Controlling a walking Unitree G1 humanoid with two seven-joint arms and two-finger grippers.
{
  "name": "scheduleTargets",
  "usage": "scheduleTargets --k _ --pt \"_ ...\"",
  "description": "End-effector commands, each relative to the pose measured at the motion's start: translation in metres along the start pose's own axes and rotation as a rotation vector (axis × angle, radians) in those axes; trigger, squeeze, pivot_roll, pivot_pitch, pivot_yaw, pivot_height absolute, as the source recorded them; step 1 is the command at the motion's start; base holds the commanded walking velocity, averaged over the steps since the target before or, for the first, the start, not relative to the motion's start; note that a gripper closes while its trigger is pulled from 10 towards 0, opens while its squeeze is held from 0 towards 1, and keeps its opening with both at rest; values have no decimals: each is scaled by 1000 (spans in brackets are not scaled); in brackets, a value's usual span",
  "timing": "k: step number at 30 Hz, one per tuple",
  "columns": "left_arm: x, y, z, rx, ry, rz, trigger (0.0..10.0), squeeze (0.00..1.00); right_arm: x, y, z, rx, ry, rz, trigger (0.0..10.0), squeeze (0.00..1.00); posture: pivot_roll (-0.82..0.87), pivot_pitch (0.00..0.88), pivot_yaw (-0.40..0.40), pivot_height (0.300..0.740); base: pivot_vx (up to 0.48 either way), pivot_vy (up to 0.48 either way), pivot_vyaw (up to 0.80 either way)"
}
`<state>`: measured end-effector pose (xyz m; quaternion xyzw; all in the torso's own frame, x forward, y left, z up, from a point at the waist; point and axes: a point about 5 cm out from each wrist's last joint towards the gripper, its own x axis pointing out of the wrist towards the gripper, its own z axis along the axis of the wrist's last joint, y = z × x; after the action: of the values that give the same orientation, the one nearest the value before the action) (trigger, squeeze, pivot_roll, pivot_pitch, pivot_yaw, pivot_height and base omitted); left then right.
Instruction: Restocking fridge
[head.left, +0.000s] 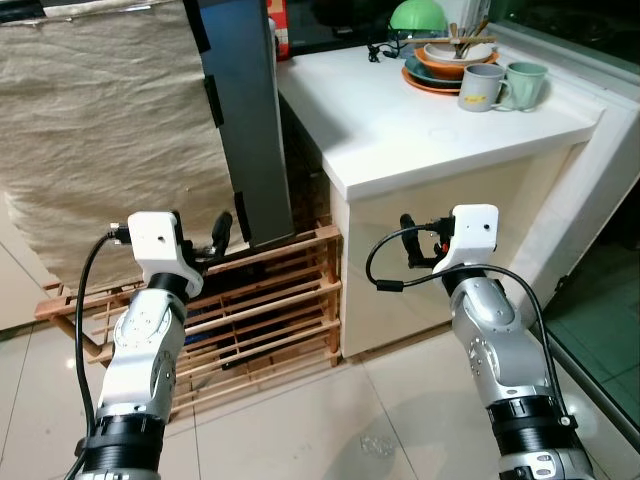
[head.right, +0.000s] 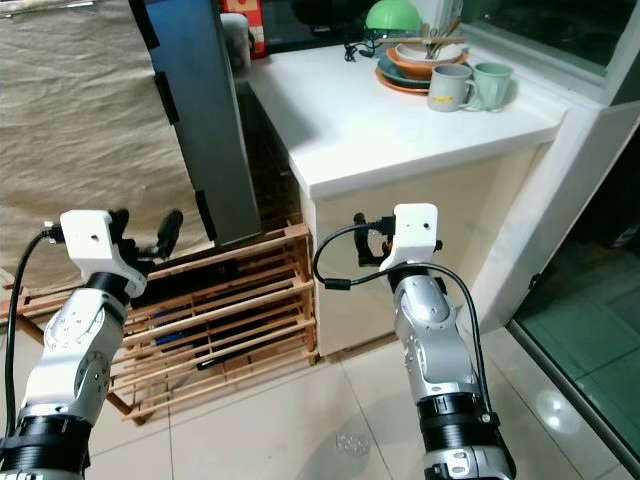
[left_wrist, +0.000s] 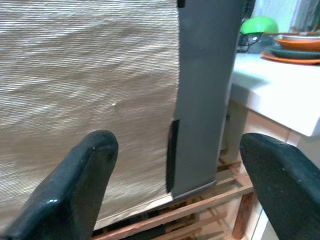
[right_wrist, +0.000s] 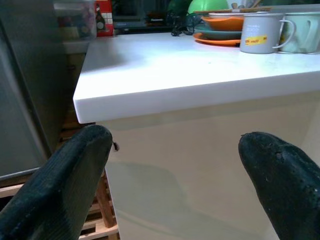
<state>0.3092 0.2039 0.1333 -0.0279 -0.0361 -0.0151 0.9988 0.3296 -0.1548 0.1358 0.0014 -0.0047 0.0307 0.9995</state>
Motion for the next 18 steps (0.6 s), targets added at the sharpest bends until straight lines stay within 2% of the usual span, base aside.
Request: scheduleTargets --k 1,4,5,7,14,15,18 --pt "2 4 7 20 -3 13 10000 1000 -2 -1 -4 10 5 0 10000 0 -123 0 65 740 0 476 0" --pt "3 3 6 4 14 4 10000 1000 -3 -4 -8 9 19 -10 10000 0 -125 0 67 740 0 480 -663" --pt "4 3 6 13 24 -3 10000 914 -4 -4 -8 10 19 -12 10000 0 -126 0 69 740 0 480 -656" --pt "4 1 5 22 35 -17 10000 0 -4 -5 -8 8 17 -14 10000 0 -129 0 72 740 0 480 -653" --pt "6 -1 1 -11 74 2 10000 0 -4 -1 -8 -4 6 -1 10000 0 -137 0 79 740 0 480 -591" --pt "7 0 3 22 66 6 10000 0 -5 1 -8 -23 4 14 10000 0 -138 0 78 740 0 480 0" --pt "8 0 4 42 65 31 10000 0 -5 4 -8 -36 -1 25 10000 0 -138 0 78 740 0 320 0"
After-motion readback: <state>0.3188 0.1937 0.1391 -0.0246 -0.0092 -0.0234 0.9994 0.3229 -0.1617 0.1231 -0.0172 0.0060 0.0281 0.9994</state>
